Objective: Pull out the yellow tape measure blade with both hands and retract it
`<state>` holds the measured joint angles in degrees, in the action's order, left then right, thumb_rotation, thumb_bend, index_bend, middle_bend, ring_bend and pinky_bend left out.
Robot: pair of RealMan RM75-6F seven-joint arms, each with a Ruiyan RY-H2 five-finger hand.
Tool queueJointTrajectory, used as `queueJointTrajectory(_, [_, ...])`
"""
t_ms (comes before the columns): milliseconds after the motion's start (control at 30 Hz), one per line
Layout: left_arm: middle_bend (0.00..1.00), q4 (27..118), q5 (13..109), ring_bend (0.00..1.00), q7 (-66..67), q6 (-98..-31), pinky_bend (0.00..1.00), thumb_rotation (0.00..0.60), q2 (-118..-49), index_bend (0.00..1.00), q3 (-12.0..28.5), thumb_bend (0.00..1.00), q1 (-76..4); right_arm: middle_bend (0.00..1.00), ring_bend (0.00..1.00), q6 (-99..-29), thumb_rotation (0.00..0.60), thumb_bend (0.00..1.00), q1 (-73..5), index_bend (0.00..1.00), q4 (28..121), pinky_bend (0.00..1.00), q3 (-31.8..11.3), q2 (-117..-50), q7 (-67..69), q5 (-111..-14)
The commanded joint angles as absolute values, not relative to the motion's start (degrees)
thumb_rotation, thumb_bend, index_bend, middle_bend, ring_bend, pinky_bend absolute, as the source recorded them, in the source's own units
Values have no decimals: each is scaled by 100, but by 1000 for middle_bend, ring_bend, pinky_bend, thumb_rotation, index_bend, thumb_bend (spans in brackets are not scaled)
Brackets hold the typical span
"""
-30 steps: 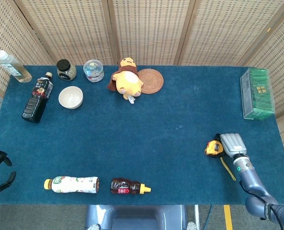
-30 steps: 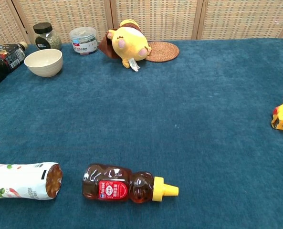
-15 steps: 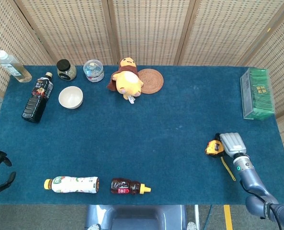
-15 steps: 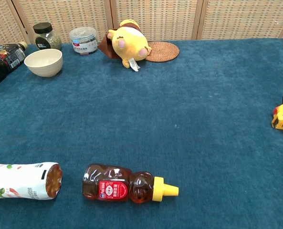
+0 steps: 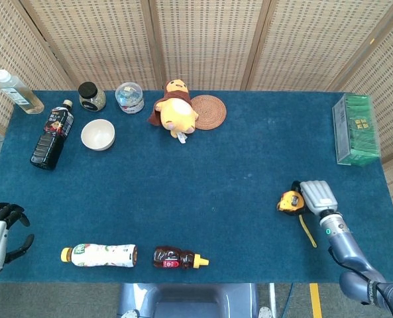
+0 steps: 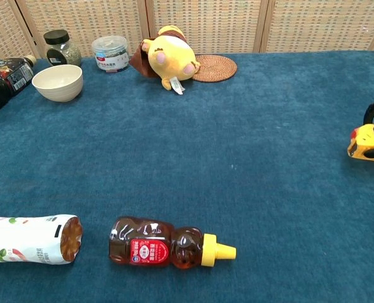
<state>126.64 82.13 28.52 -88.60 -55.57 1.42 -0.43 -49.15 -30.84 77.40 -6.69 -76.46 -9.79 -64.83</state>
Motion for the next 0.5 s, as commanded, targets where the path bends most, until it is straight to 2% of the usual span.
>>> queueJointTrajectory(33, [337, 12687, 8187, 196, 2954, -8676, 241, 600, -5604, 497, 205, 261, -210, 581, 653, -4926, 375, 196, -3130, 548, 8208, 608, -800, -7422, -912, -6399])
queueJointTrajectory(200, [337, 12718, 8116, 208, 3129, -8494, 264, 600, -5789, 498, 358, 261, -451, 579, 653, -4986, 376, 200, -3185, 548, 8730, 610, -893, -7225, -962, -6353])
queueJointTrajectory(500, [337, 12820, 7471, 266, 3488, -7734, 317, 600, -6238, 497, 848, 256, -1301, 578, 652, -5144, 372, 204, -3333, 548, 9592, 611, -1028, -7063, -1272, -6041])
